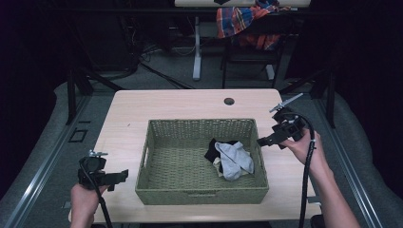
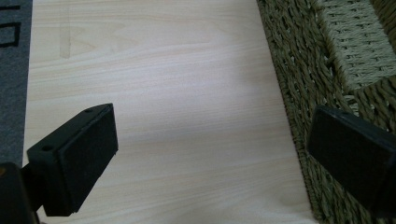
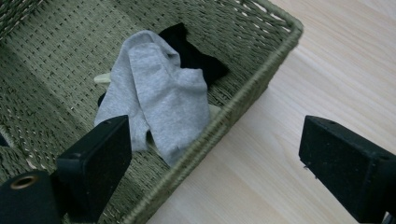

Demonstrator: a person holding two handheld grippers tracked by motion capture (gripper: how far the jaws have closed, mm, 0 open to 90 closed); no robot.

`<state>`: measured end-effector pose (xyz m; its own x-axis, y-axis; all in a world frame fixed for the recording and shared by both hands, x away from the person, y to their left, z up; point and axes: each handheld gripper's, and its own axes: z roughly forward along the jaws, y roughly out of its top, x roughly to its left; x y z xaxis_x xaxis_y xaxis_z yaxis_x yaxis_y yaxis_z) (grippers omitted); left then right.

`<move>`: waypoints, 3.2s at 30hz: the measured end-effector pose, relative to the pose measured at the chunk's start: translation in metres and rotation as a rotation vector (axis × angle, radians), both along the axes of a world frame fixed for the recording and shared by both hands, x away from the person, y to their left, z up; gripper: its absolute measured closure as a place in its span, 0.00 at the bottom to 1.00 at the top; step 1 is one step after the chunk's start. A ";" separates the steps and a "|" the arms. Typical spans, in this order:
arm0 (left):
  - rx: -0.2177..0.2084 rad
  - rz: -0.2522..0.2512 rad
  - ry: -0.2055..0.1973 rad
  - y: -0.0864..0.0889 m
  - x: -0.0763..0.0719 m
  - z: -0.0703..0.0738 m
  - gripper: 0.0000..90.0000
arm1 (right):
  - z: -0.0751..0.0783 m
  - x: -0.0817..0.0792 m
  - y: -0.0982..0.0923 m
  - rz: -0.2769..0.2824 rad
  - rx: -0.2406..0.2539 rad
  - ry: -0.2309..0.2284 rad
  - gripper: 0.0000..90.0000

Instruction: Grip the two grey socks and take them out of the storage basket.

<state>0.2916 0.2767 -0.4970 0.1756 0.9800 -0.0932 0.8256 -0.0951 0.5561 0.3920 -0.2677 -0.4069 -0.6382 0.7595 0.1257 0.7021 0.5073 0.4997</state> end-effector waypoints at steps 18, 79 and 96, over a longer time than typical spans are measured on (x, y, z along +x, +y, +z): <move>0.001 0.000 0.004 0.000 0.000 0.000 0.01 | -0.007 0.027 0.062 0.140 -0.034 0.037 0.07; 0.008 -0.012 0.012 -0.003 0.001 0.000 0.01 | -0.087 0.053 0.108 0.105 -0.326 0.225 1.00; 0.012 -0.014 0.014 -0.003 0.002 -0.001 0.01 | -0.080 0.054 0.117 0.115 -0.315 0.165 0.41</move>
<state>0.2932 0.2735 -0.4978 0.1885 0.9785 -0.0839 0.8316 -0.1136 0.5436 0.4457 -0.1505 -0.4874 -0.7122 0.7020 0.0053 0.6898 0.6984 0.1909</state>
